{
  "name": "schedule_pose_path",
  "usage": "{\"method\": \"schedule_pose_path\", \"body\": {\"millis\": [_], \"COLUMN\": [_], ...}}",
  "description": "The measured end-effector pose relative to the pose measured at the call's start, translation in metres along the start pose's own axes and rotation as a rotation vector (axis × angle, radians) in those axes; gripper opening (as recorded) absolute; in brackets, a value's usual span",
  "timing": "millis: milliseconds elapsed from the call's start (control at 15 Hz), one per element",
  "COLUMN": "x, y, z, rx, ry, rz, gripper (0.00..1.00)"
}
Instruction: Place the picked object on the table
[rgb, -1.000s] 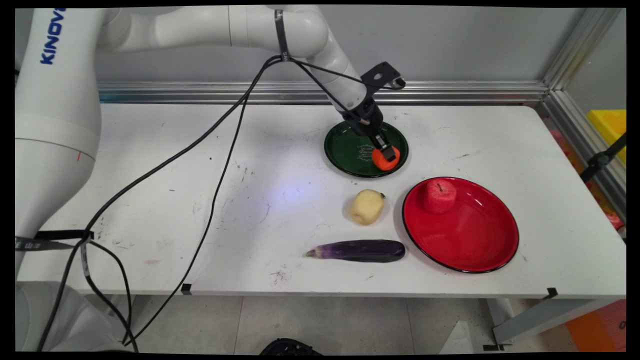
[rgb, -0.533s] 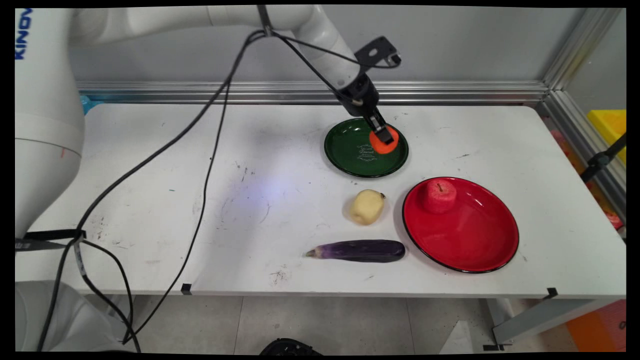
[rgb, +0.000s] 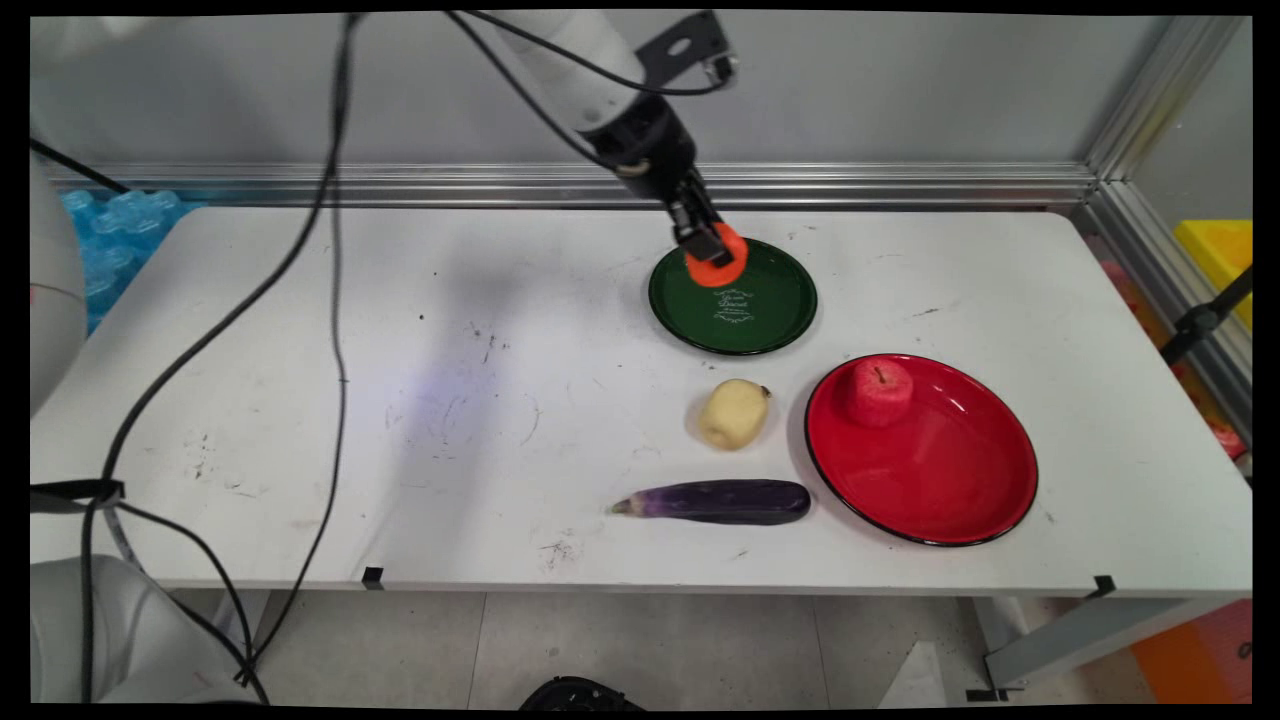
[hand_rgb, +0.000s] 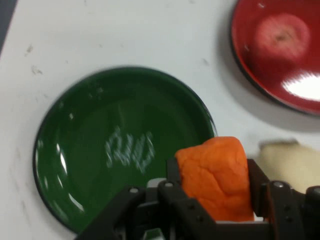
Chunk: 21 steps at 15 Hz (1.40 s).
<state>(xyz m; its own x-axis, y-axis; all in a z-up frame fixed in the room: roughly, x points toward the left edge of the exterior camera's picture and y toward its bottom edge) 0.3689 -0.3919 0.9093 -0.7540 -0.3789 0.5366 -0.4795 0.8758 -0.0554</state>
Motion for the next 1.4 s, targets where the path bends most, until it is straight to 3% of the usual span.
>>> {"method": "schedule_pose_path", "body": {"millis": [400, 667, 933, 1400], "x": [-0.051, -0.083, -0.103, -0.121], "y": [0.037, 0.063, 0.080, 0.090], "z": [-0.054, -0.067, -0.059, -0.009], "rx": [-0.052, -0.072, -0.080, -0.102], "ry": [-0.040, -0.066, -0.079, -0.085], "rz": [0.093, 0.115, 0.118, 0.144], "gripper": [0.00, 0.00, 0.00, 0.00]}}
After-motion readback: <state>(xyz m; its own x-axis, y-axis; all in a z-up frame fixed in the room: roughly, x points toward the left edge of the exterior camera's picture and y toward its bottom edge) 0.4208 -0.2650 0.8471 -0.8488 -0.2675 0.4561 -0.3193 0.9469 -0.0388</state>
